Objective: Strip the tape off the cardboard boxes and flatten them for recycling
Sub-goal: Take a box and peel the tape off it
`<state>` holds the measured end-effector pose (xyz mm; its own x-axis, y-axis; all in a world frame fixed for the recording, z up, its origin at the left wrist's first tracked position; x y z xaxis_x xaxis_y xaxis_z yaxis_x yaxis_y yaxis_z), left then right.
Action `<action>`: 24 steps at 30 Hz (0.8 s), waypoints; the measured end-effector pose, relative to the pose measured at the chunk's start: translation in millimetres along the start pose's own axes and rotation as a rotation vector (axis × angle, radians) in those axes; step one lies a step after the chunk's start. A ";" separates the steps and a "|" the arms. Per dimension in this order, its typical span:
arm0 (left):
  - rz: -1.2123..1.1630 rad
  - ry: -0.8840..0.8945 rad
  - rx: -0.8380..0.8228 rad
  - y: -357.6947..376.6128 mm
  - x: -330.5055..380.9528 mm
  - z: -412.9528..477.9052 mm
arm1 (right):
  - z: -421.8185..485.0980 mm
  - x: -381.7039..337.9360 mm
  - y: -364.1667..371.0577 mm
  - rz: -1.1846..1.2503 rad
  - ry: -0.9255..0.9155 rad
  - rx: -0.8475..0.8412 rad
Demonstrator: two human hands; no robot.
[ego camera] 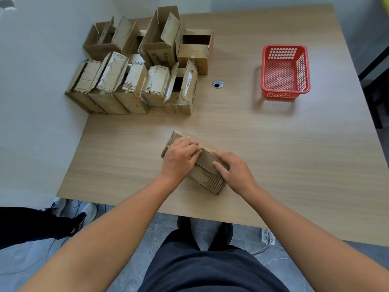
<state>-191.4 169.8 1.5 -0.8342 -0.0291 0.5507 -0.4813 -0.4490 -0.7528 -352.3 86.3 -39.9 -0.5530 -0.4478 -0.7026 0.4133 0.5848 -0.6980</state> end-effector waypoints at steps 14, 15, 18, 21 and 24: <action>-0.067 -0.339 0.168 -4.6 -1.0 -30.9 | -17.8 -16.3 18.1 -0.134 -0.093 0.054; -0.100 -0.400 0.189 -6.3 -2.3 -38.0 | -20.6 -19.0 21.4 -0.147 -0.127 0.073; -0.125 -0.489 0.144 -9.6 -6.5 -52.1 | -24.5 -19.7 30.7 -0.157 -0.167 0.081; -0.192 -0.517 0.102 -21.5 -12.1 -51.0 | -22.8 -16.6 31.2 -0.165 -0.192 0.091; -0.183 -0.530 0.001 -25.4 -19.5 -38.6 | -18.5 -17.1 31.2 -0.153 -0.191 0.097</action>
<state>-173.3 216.2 -4.0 -0.4878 -0.3958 0.7781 -0.6050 -0.4893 -0.6282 -343.4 124.7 -47.2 -0.4714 -0.6509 -0.5951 0.4080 0.4374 -0.8014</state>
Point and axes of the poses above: each hand's wrist, its own z-axis towards the middle knuckle, its own y-axis out of the palm, x = y × z, the point moved 5 cm from there along z, towards the middle knuckle, and after that the axes turned 13 degrees about -z, right-handed, at the moved point
